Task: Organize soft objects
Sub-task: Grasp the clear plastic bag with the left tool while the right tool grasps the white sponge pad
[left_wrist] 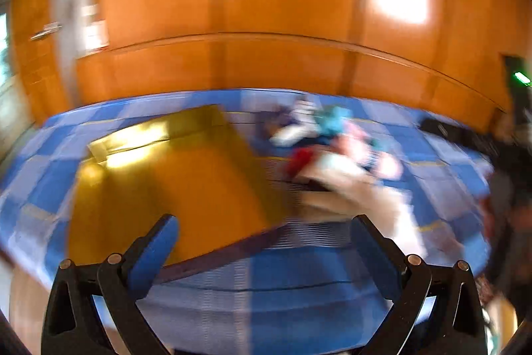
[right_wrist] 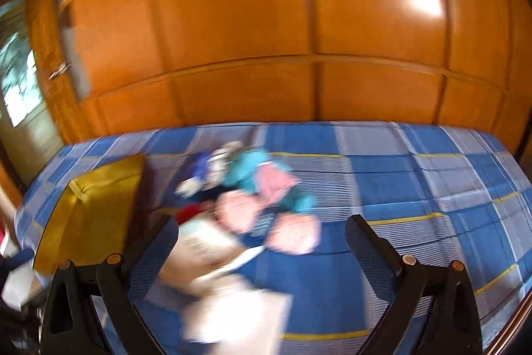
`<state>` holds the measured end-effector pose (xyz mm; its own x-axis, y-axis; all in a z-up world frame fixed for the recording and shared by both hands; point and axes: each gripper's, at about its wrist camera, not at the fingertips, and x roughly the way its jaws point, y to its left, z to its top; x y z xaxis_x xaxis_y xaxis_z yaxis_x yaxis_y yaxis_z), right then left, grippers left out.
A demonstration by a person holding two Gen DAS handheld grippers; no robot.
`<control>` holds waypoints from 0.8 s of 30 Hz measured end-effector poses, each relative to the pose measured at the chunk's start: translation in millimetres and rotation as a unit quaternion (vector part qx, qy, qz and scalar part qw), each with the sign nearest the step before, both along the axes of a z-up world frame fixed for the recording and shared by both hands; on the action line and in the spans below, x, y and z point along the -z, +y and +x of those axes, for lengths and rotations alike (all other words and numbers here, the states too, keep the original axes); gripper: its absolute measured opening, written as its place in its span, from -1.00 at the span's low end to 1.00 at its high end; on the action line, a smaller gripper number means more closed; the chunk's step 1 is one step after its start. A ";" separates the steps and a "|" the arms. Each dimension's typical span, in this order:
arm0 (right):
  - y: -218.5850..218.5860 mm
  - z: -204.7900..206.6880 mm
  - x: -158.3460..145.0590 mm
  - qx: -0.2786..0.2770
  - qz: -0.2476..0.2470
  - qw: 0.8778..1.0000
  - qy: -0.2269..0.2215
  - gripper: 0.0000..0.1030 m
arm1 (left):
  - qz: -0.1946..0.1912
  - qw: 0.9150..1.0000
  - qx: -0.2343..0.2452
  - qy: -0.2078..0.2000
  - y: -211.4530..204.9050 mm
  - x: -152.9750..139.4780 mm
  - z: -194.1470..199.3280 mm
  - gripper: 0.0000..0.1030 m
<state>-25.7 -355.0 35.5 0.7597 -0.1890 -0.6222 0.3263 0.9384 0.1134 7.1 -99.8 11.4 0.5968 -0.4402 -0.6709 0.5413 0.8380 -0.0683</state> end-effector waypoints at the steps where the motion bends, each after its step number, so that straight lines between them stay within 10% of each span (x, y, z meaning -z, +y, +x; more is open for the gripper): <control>1: -25.1 -2.4 -0.9 0.017 0.015 1.000 0.004 0.98 | 0.000 1.000 0.027 0.005 -13.9 -0.2 -1.8 1.00; 7: -105.1 -17.7 17.1 0.088 0.042 0.995 0.022 0.98 | 0.026 0.990 0.130 0.045 -85.9 14.8 -4.8 0.89; 18: -118.0 -25.0 36.3 0.075 0.083 0.994 0.002 0.98 | 0.045 0.980 0.122 0.147 -138.3 69.8 19.0 0.56; 21: -116.2 -24.7 35.6 0.071 0.080 0.994 0.003 0.98 | 0.054 0.980 0.120 0.151 -143.8 81.1 23.8 -0.17; 24: -113.2 -21.2 37.2 0.065 0.072 0.995 0.014 0.98 | 0.042 0.978 0.134 0.154 -141.0 80.3 20.8 -0.24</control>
